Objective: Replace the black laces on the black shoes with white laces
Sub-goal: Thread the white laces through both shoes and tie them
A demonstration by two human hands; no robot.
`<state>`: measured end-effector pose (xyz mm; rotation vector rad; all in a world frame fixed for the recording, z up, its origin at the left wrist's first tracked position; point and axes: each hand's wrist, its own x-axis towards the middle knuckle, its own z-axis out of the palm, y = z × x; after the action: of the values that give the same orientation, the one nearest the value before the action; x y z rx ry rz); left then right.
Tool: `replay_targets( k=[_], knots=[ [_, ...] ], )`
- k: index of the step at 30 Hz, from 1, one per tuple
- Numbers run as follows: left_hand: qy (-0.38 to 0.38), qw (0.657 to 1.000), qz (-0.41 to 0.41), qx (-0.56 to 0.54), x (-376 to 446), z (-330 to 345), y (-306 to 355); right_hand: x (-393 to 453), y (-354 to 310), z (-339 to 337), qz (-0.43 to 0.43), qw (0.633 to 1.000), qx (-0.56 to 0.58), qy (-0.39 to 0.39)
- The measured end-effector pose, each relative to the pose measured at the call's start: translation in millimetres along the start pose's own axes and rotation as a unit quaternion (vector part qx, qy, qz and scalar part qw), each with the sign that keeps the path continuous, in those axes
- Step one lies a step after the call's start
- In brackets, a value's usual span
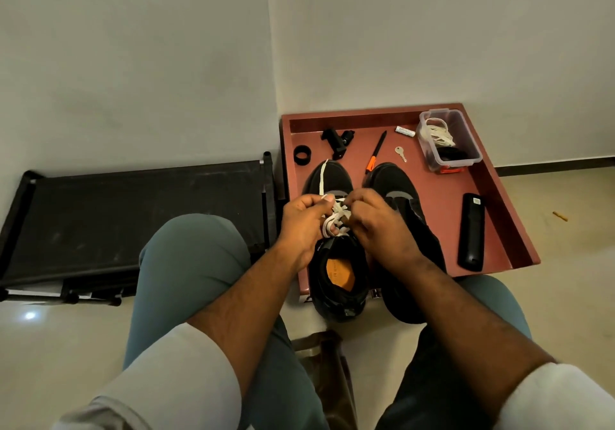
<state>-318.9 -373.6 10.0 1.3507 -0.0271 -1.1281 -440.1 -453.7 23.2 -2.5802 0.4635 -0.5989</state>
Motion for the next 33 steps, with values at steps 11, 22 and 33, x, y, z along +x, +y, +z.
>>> replay_targets(
  k=[11, 22, 33],
  knots=[
    [-0.006, 1.0, 0.031, -0.005, -3.4, 2.0, 10.1, 8.3, -2.0, -11.5, 0.1, 0.978, -0.04, -0.178],
    [-0.101, 0.881, 0.206, 0.413, -12.4, -21.2, 9.2, 3.7, -2.6, -17.0, 0.408, 0.739, 0.535, -0.038],
    [0.071, 0.953, -0.004, 0.296, -25.8, -49.3, -0.7, -9.2, 25.9, -26.6, 0.451, 0.863, 0.228, -0.005]
  ],
)
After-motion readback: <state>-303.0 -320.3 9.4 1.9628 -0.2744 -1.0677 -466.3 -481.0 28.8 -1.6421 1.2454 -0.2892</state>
